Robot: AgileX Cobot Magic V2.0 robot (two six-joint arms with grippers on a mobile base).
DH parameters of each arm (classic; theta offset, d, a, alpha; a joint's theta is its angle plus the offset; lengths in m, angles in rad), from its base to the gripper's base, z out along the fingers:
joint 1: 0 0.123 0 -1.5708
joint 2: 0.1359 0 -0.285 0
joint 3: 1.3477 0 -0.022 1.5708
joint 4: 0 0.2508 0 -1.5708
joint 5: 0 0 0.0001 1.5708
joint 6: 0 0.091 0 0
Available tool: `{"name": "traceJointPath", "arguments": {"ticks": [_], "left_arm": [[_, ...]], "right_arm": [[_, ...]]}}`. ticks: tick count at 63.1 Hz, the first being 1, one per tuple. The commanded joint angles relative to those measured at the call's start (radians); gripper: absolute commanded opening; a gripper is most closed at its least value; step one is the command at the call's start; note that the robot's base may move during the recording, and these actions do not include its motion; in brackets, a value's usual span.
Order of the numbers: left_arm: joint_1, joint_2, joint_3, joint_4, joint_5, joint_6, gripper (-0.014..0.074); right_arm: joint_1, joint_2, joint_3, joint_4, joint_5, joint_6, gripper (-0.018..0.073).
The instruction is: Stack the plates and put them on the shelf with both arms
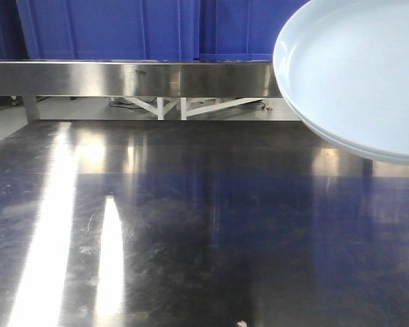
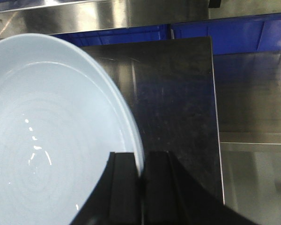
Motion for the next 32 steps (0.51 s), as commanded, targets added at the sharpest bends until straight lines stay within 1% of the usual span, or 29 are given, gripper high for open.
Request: {"name": "traceJointPath", "arguments": {"ticks": [1, 32], "left_arm": [[0.002, -0.003, -0.028, -0.002, -0.077, -0.009, 0.0089], [0.002, -0.003, -0.028, -0.002, -0.077, -0.009, 0.0089]], "right_arm": [[-0.005, -0.009, -0.031, 0.008, -0.08, -0.006, 0.0056], [-0.005, -0.009, -0.031, 0.008, -0.077, -0.006, 0.0056]]}}
